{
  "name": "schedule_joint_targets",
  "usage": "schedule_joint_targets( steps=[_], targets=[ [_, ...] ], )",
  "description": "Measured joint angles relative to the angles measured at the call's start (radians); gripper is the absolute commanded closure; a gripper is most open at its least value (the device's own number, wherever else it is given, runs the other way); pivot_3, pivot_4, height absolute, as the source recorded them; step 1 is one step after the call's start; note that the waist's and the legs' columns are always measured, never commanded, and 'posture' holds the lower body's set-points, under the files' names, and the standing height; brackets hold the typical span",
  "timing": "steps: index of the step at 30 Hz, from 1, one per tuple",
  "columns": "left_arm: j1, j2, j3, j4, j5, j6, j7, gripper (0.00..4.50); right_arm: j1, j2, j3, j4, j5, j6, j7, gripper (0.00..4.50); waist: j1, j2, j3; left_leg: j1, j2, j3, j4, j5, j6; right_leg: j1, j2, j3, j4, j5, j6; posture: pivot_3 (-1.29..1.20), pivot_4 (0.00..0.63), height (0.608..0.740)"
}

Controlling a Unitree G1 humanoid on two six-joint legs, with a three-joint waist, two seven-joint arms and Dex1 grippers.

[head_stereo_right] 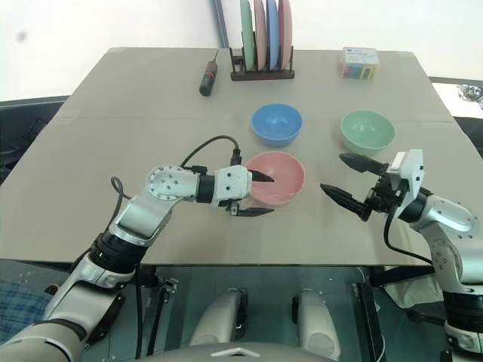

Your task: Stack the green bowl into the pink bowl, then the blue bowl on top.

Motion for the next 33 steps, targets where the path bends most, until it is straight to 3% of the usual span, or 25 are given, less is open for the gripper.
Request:
schedule_joint_targets(
  steps=[5, 8, 13, 18, 24, 27, 30, 31, 33],
  targets=[
    [0.002, -0.06, 0.188, -0.012, -0.15, 0.093, 0.095, 0.05, -0.024, -0.003, 0.0, 0.018, -0.032, -0.004, -0.027, 0.29, -0.004, 0.0, 0.0, 0.0, 0.0, 0.0, 0.0, 0.0, 0.0, 0.0, 0.0, 0.0, 0.001, 0.0, 0.0, 0.0, 0.15, 0.74],
    [0.043, -0.09, 0.353, -0.056, -0.315, 0.204, 0.167, 0.05, -0.1, -0.014, 0.007, 0.068, -0.073, 0.028, -0.08, 0.29, -0.011, 0.0, 0.0, 0.001, 0.001, 0.0, 0.0, 0.0, 0.0, 0.0, 0.0, 0.0, 0.001, 0.0, 0.0, 0.0, 0.15, 0.74],
    [0.21, -0.075, 0.581, -0.165, -0.522, 0.315, 0.251, 0.05, -0.277, -0.031, 0.039, 0.24, -0.2, 0.02, -0.152, 0.29, -0.021, 0.0, 0.0, 0.0, 0.0, 0.0, 0.0, 0.0, 0.0, 0.0, 0.0, 0.0, 0.0, 0.0, 0.0, 0.0, 0.15, 0.74],
    [0.36, -0.061, 0.67, -0.255, -0.587, 0.322, 0.284, 0.05, -0.428, -0.024, 0.145, 0.421, -0.331, 0.008, -0.182, 0.29, -0.027, 0.0, 0.0, 0.001, 0.0, 0.003, 0.0, 0.0, 0.0, 0.0, 0.0, 0.002, 0.0, 0.0, 0.0, 0.0, 0.15, 0.74],
    [0.509, -0.052, 0.697, -0.356, -0.632, 0.318, 0.299, 0.05, -0.691, 0.037, 0.284, 0.879, -0.536, -0.051, -0.231, 0.29, -0.023, 0.0, 0.0, 0.001, 0.001, 0.002, 0.0, 0.0, 0.0, -0.001, 0.0, 0.002, 0.0, 0.0, -0.001, 0.0, 0.15, 0.74],
    [0.553, -0.034, 0.716, -0.389, -0.648, 0.307, 0.299, 0.05, -0.89, 0.081, 0.347, 1.227, -0.659, -0.114, -0.304, 0.29, -0.025, 0.0, 0.0, 0.0, 0.0, 0.003, -0.001, 0.0, 0.0, -0.001, -0.001, 0.002, -0.001, 0.001, -0.001, 0.0, 0.15, 0.74],
    [0.563, -0.027, 0.72, -0.403, -0.663, 0.301, 0.3, 0.05, -0.948, 0.088, 0.362, 1.328, -0.701, -0.142, -0.317, 0.29, -0.023, 0.0, 0.0, 0.0, 0.0, 0.003, -0.002, 0.0, 0.0, -0.001, -0.001, 0.002, -0.001, 0.001, -0.001, 0.0, 0.15, 0.74],
    [0.568, -0.024, 0.719, -0.409, -0.668, 0.3, 0.3, 0.0, -0.968, 0.094, 0.368, 1.368, -0.716, -0.151, -0.321, 0.81, -0.026, 0.0, 0.0, 0.0, 0.0, 0.003, -0.002, 0.0, 0.0, -0.001, -0.001, 0.003, -0.001, 0.001, -0.001, 0.0, 0.15, 0.74],
    [0.59, -0.019, 0.72, -0.426, -0.676, 0.291, 0.3, 0.0, -0.992, 0.103, 0.377, 1.436, -0.745, -0.173, -0.324, 1.42, -0.028, 0.0, 0.0, 0.0, 0.0, 0.003, -0.002, 0.0, 0.0, -0.001, -0.001, 0.003, -0.001, 0.001, -0.001, 0.0, 0.15, 0.74]
  ],
)
